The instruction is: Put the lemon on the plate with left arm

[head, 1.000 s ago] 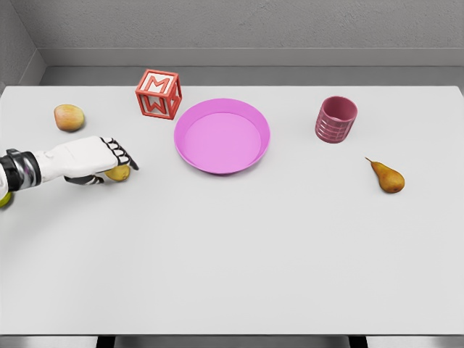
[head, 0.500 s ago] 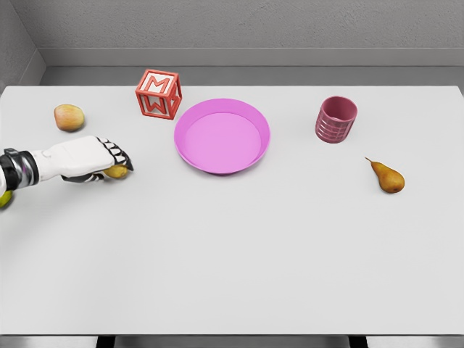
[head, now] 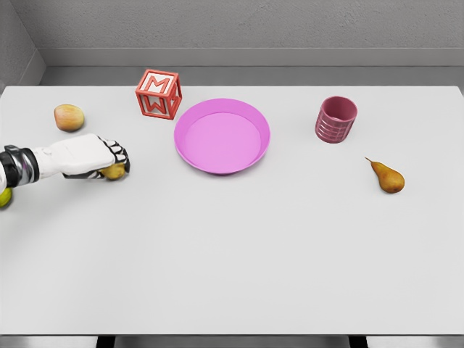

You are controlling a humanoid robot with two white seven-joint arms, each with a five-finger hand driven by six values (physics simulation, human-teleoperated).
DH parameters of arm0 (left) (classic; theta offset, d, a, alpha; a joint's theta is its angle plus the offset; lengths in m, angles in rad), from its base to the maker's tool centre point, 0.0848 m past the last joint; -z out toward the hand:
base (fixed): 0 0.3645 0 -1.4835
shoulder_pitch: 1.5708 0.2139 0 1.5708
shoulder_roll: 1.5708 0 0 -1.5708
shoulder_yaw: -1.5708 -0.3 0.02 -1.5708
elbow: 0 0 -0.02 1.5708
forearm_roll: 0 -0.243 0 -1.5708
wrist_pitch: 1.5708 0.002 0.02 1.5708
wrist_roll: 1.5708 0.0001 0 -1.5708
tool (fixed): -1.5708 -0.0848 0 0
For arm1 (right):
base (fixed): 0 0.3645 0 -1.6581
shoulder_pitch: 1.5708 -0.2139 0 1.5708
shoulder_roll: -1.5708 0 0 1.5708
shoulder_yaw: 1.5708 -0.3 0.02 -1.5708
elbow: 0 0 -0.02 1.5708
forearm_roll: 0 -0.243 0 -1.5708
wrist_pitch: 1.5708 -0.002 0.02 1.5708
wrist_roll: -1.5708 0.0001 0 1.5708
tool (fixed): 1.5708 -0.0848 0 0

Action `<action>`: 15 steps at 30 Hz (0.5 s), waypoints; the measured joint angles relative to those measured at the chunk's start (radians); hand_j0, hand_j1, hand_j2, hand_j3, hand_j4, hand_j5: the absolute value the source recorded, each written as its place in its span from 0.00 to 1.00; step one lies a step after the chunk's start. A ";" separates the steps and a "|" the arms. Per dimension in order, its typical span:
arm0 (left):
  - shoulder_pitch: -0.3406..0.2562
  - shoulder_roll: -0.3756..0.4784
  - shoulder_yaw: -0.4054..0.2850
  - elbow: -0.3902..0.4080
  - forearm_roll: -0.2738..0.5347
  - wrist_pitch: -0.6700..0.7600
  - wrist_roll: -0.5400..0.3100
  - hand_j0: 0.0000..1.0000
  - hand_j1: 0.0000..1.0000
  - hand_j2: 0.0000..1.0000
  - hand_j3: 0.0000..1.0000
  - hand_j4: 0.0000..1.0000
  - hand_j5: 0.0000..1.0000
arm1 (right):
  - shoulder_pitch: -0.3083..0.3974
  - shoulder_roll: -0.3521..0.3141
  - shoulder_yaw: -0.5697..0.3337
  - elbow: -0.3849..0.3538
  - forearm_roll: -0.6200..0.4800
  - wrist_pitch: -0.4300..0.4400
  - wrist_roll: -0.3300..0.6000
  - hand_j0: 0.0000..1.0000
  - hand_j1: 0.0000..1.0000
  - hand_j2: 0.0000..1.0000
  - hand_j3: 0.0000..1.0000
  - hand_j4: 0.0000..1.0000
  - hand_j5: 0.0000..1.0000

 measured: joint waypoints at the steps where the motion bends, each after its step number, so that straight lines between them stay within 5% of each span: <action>1: 0.000 0.000 0.000 0.000 0.003 0.000 -0.001 0.40 0.40 0.40 0.40 0.40 0.40 | 0.000 0.000 0.000 0.000 0.000 0.000 0.000 1.00 1.00 1.00 1.00 1.00 1.00; 15: -0.026 0.000 0.006 -0.001 0.064 -0.001 -0.004 0.40 0.40 0.40 0.40 0.40 0.40 | 0.000 0.000 0.000 0.000 0.000 0.000 0.000 1.00 1.00 1.00 1.00 1.00 1.00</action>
